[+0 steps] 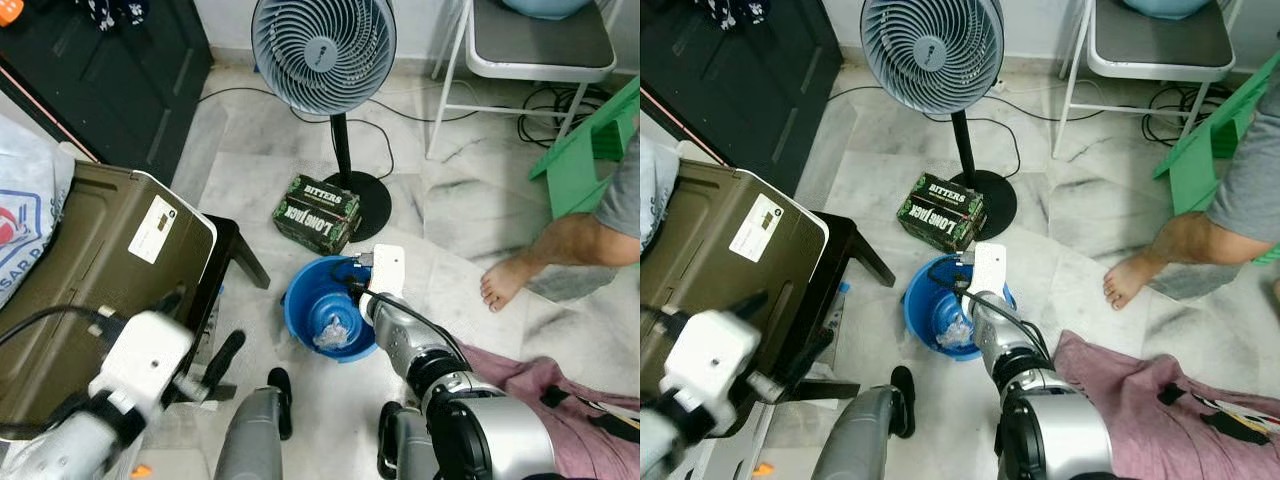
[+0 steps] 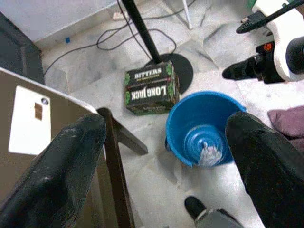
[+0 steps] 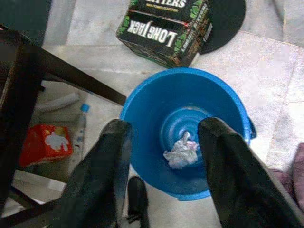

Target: Clean up the room

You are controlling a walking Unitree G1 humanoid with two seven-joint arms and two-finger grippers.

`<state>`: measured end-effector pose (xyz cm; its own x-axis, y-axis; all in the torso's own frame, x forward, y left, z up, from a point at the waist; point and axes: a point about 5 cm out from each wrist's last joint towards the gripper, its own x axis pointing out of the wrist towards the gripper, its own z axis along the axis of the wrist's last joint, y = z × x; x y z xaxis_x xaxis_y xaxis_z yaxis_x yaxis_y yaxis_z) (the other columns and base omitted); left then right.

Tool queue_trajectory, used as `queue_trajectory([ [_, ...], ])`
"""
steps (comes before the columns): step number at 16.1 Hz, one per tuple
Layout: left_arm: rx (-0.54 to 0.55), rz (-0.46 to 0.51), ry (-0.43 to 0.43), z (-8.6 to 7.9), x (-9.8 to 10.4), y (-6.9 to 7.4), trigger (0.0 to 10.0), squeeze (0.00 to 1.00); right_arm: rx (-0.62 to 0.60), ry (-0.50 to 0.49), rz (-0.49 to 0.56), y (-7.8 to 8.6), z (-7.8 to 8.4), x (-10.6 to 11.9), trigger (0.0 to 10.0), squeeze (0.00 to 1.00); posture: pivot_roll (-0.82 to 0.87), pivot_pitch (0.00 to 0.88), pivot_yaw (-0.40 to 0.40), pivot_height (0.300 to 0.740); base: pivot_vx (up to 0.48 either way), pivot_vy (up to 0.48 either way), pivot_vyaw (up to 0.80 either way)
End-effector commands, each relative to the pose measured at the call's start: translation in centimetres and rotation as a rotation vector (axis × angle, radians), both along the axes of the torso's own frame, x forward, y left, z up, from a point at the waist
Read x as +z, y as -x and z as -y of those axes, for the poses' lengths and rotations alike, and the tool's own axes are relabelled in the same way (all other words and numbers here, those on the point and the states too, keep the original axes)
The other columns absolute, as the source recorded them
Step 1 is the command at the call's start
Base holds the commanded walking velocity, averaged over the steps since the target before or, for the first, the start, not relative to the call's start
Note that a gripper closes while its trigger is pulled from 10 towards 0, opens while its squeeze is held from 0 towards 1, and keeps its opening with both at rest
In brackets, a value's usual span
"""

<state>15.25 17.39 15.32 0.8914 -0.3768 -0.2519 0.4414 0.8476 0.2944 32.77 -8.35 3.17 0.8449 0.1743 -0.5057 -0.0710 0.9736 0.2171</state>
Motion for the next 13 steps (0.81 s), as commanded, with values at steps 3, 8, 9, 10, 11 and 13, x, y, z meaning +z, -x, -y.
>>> queue_trajectory([
  [3, 0.017, 0.006, 0.007, 0.3, -0.7, -0.9, 10.0, 0.00, 0.046, -0.027, -0.008, 0.4, -0.3, -0.2, 10.0, 1.00, 0.17, 0.248, 0.052, 0.740, 0.000, 0.000, 0.00],
  [8, 0.055, 0.152, 0.087, 1.7, -0.6, -5.9, 10.0, 0.00, 0.178, 0.015, 0.092, 0.0, 1.6, 3.0, 10.0, 1.00, 0.05, 0.074, -0.012, 0.740, 0.000, 0.000, 0.00],
  [9, 0.067, 0.172, 0.096, 1.8, -0.5, -6.4, 10.0, 0.00, 0.190, 0.033, 0.115, 0.2, 2.1, 3.5, 10.0, 1.00, 0.05, 0.063, -0.014, 0.740, 0.000, 0.000, 0.00],
  [10, 0.098, 0.205, 0.112, 1.7, -0.4, -7.6, 10.0, 0.00, 0.207, 0.073, 0.157, 0.4, 2.9, 4.2, 10.0, 1.00, 0.02, 0.013, -0.019, 0.740, 0.000, 0.000, 0.00],
  [11, 0.115, 0.216, 0.121, 1.6, -0.5, -8.2, 10.0, 0.00, 0.209, 0.084, 0.167, 0.5, 3.2, 4.4, 10.0, 1.00, 0.01, 0.000, -0.019, 0.740, 0.000, 0.000, 0.00],
  [13, 0.168, 0.242, 0.150, 1.5, -0.7, -9.5, 10.0, 0.00, 0.191, 0.082, 0.212, 1.3, 4.5, 4.9, 10.0, 1.00, -0.02, 0.000, -0.012, 0.740, 0.000, 0.000, 0.00],
])
